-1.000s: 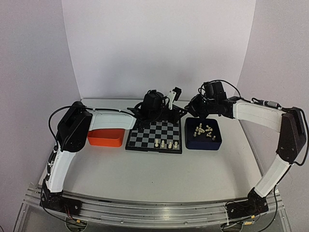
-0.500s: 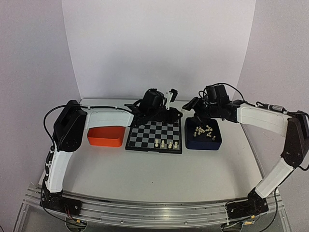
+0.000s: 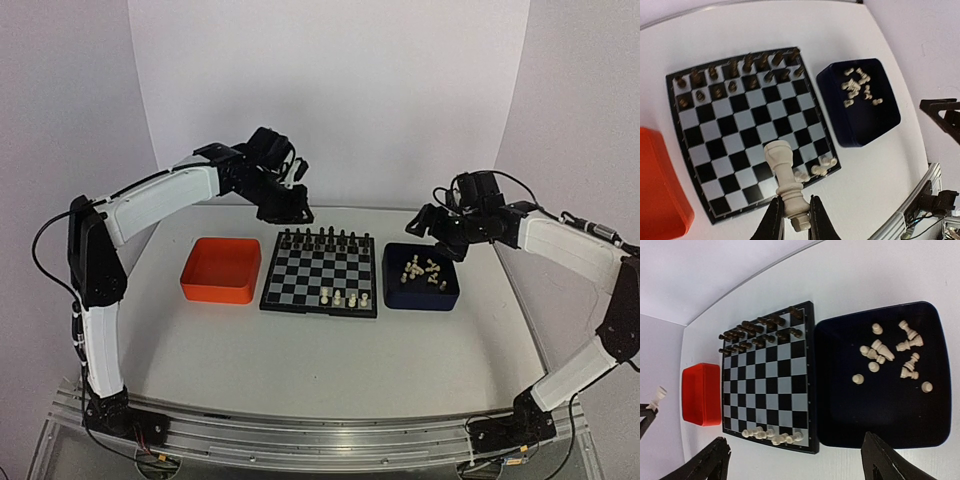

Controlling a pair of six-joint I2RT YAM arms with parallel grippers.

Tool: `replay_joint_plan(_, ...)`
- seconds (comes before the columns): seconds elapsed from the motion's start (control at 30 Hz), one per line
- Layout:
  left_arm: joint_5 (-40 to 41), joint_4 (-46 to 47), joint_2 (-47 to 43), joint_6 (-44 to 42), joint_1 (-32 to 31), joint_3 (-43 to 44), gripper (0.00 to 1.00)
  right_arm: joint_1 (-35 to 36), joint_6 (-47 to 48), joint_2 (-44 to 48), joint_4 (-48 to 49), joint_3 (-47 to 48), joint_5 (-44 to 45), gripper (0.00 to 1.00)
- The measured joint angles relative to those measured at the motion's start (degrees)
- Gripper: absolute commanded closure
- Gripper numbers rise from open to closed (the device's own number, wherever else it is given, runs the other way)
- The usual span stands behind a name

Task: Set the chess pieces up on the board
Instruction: Place the chess piece on the chessboard.

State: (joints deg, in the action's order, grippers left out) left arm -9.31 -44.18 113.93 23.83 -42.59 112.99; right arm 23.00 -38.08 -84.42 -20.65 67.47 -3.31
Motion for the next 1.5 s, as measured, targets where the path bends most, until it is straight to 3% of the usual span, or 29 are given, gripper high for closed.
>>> replay_joint_plan(0.23, -2.4, -20.6, 5.2, 1.6, 2.5, 11.3, 1.00, -2.4, 5.6, 0.0, -5.4, -0.5, 0.8, 0.12)
replay_joint_plan(0.47, -8.7, -28.7, 13.0, 2.5, 2.9, 15.3, 1.00, -2.5, 7.5, -0.8, -7.4, -0.5, 1.4, 0.12)
replay_joint_plan(0.83, -16.1, -30.3, 15.9, 3.2, 5.6, 14.0, 1.00, -3.0, 8.1, -2.5, -8.7, -0.5, 1.5, 0.11)
replay_joint_plan(1.5, -19.6, -30.2, 25.3, 6.0, 5.2, 19.2, 1.00, -4.3, 8.4, -3.5, -9.7, -1.1, 2.8, 0.11)
